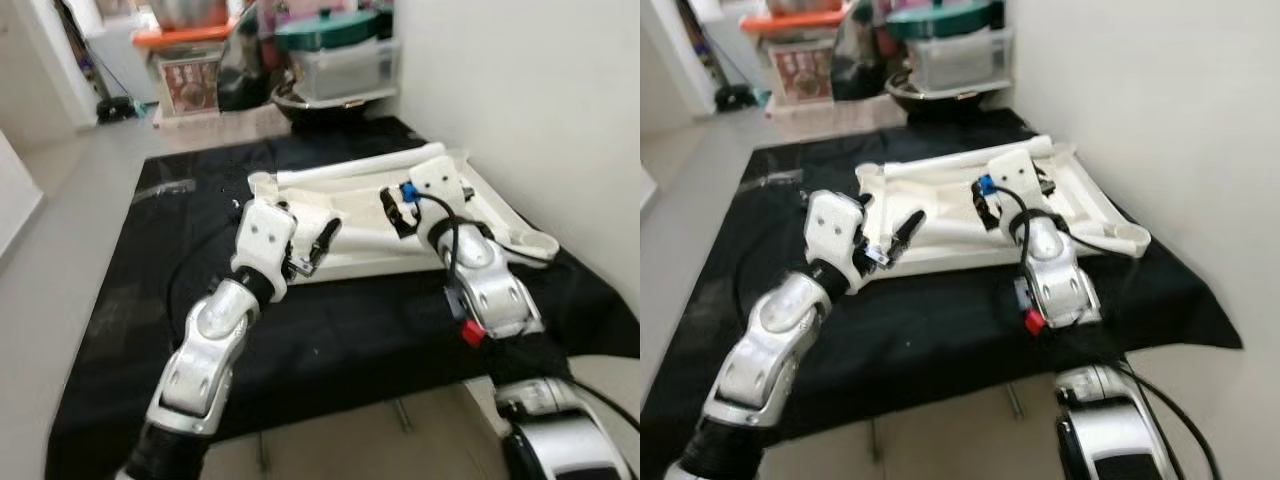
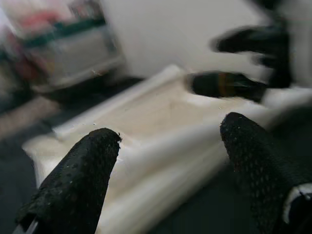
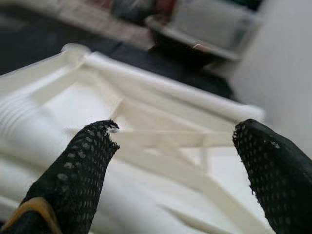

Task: Building children table

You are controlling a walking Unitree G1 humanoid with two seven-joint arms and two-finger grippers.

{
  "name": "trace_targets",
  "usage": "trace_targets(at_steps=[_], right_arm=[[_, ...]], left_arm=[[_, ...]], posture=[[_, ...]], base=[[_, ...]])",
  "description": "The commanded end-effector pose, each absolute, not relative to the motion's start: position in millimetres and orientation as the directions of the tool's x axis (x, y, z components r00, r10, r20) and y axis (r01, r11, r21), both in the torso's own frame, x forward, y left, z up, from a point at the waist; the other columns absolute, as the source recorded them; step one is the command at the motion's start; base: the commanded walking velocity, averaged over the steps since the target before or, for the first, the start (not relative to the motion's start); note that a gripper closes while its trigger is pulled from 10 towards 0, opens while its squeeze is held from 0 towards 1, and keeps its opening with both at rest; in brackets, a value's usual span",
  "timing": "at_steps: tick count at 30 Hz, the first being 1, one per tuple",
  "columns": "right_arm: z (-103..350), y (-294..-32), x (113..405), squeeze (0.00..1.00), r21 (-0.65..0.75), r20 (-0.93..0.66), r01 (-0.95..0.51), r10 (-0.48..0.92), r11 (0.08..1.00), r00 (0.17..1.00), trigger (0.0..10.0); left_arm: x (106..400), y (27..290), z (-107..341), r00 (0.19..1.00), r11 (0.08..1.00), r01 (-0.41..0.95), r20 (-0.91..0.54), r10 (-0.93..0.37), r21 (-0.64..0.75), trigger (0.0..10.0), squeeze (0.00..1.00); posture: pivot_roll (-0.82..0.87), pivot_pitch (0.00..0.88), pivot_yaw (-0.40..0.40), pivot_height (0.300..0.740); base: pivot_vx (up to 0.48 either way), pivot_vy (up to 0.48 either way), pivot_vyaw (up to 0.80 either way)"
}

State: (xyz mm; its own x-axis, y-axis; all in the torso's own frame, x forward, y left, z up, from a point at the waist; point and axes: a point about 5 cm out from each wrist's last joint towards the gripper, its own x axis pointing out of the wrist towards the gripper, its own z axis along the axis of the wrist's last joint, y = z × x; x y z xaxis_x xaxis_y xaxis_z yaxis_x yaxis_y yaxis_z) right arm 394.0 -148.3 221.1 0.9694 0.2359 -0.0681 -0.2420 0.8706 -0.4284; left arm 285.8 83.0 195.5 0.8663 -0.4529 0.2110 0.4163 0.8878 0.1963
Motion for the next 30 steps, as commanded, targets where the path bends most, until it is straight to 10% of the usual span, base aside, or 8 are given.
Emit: trace_targets(at_steps=[1,17,30], right_arm=[[216,-139,395,0.00,-0.446,-0.099,-0.304,0.291,0.842,0.952,10.0],[286,-113,420,0.00,-0.321,-0.109,-0.585,0.585,0.745,0.804,10.0],[280,-113,423,0.00,-0.518,-0.290,-0.574,0.501,0.634,0.815,10.0]], left_arm=[[282,82,199,0.861,0.884,0.418,0.219,-0.459,0.208,10.0,0.00],[231,50,179,0.826,0.839,0.540,0.152,-0.543,0.063,10.0,0.00],[215,44,181,0.819,0.832,0.553,0.150,-0.554,0.051,10.0,0.00]], posture=[[0.03,0.114,0.030,0.740],[0.04,0.231,-0.036,0.740],[0.04,0.240,-0.057,0.740]], base=[[0.000,0.000,0.00],[0.000,0.000,0.00],[0.000,0.000,0.00]])
